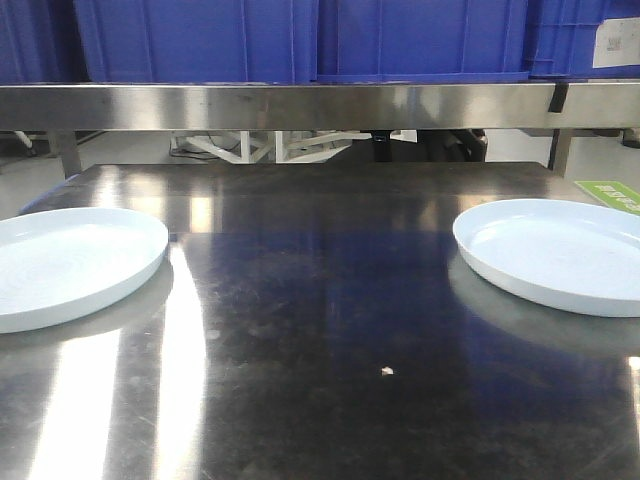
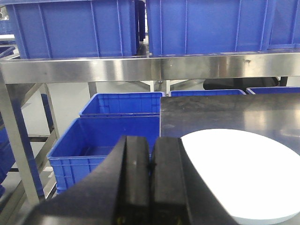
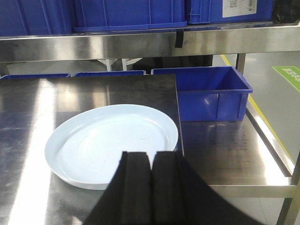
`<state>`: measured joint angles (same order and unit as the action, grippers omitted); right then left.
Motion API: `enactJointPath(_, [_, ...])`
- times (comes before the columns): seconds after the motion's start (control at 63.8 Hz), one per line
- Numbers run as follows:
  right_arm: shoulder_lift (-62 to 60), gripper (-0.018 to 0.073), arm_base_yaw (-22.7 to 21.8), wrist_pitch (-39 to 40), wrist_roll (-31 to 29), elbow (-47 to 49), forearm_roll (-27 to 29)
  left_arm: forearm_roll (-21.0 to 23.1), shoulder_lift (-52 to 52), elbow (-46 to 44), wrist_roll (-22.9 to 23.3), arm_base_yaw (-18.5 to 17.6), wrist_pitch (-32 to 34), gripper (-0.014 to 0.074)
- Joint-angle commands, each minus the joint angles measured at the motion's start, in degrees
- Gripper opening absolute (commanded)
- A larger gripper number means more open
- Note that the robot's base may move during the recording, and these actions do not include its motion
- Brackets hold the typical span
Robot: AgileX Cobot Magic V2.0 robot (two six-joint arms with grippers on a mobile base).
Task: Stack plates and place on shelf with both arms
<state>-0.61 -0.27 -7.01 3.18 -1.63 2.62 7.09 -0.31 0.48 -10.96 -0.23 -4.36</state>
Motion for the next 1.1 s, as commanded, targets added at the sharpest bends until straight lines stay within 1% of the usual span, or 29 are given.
enactJointPath(0.0, [-1.1, 0.0049, -0.3, 4.7, -0.5, 0.0, -0.7, 0.1, -1.2, 0.2, 0.3, -0.4, 5.2, 0.0081])
enactJointPath(0.955, [-1.1, 0.0049, -0.3, 4.7, -0.5, 0.0, -0.7, 0.1, -1.1, 0.2, 0.3, -0.4, 5.2, 0.0081])
enactJointPath(1.081, [-1.1, 0.0049, -0.3, 4.7, -0.5, 0.0, -0.7, 2.1, -0.8, -0.1, 0.3, -0.4, 5.2, 0.0081])
